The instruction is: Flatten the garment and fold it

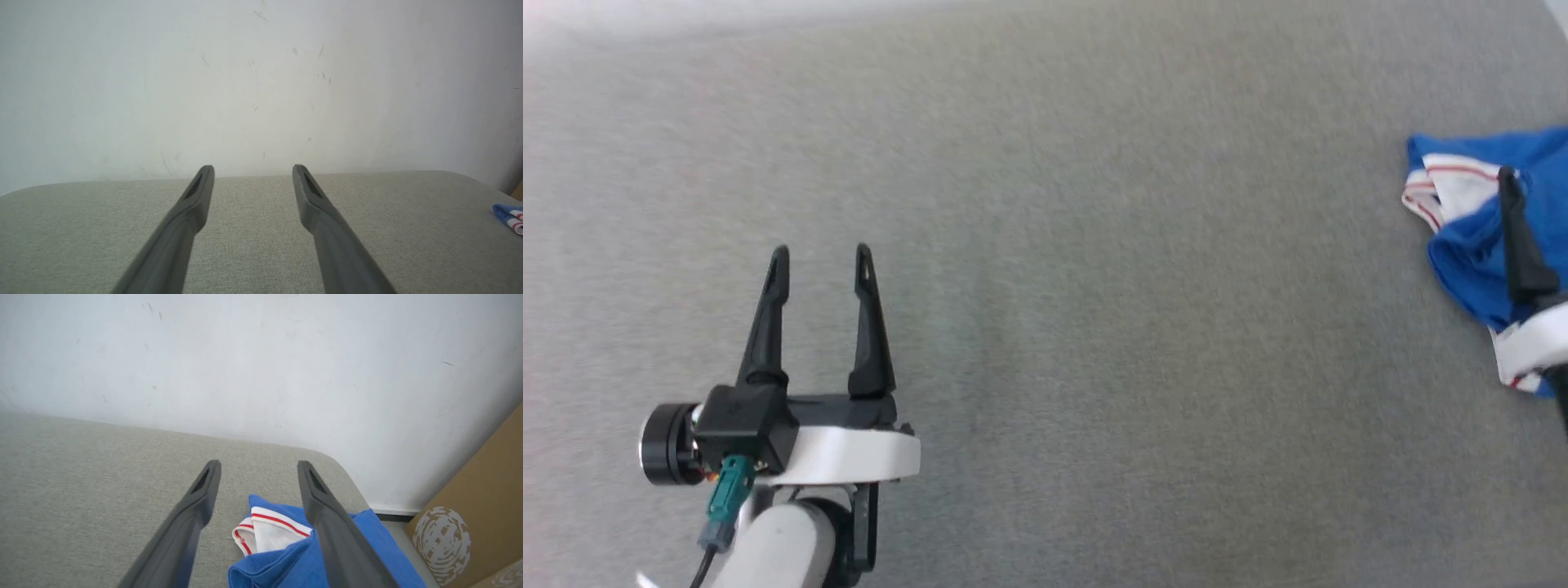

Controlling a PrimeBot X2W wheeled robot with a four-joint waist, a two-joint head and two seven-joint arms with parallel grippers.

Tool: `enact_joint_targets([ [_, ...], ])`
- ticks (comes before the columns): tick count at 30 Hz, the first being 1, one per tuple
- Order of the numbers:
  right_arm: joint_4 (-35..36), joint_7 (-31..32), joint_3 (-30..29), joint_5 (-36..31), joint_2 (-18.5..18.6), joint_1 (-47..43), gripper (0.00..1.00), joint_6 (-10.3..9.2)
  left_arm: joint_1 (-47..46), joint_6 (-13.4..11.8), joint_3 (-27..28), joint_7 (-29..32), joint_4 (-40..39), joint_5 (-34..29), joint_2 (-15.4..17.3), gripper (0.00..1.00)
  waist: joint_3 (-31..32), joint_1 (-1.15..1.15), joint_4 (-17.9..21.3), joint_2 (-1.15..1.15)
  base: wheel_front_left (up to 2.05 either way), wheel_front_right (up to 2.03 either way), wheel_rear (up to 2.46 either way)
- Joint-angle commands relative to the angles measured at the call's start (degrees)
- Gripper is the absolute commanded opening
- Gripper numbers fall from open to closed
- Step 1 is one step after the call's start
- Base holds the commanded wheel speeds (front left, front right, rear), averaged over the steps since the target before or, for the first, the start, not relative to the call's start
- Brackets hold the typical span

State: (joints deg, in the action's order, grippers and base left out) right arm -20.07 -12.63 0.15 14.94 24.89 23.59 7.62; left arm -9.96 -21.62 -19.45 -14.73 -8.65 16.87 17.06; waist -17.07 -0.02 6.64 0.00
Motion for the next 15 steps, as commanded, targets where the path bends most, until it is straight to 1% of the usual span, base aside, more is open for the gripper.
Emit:
enact_joint_targets([
  [1, 2.8, 0.0, -2.0, -0.9, -2.5, -2.6, 1.0, -0.13, 1.2, 0.8, 0.4, -0.3, 0.0, 0.2, -0.4, 1.0, 6.5, 0.02, -5.0, 0.0, 0.0, 0.0, 0.0],
  [4, 8.3, 0.1, -5.7, -2.3, -7.0, -7.2, 1.0, -0.13, 2.7, 1.9, 1.1, -0.3, 0.5, 0.2, -0.6, 1.0, 8.6, 0.02, -6.3, 0.0, 0.0, 0.0, 0.0],
  [8, 14.6, -0.1, -8.3, -5.1, -12.3, -12.3, 1.0, -0.13, 4.7, 3.3, 2.2, -0.3, 1.3, 0.4, -1.0, 1.0, 10.4, 0.02, -7.5, 0.0, 0.0, 0.0, 0.0],
  [12, 18.2, 0.2, -11.2, -7.5, -16.9, -16.2, 1.0, -0.13, 6.7, 4.2, 3.2, -0.3, 2.4, 0.1, -1.6, 1.0, 11.4, 0.02, -8.3, 0.0, 0.0, 0.0, 0.0],
  [15, 19.3, 0.3, -12.3, -9.0, -19.2, -18.9, 1.0, -0.13, 8.5, 4.5, 4.5, -0.3, 2.9, 0.3, -2.7, 1.0, 12.0, 0.02, -8.4, 0.0, 0.0, 0.0, 0.0],
])
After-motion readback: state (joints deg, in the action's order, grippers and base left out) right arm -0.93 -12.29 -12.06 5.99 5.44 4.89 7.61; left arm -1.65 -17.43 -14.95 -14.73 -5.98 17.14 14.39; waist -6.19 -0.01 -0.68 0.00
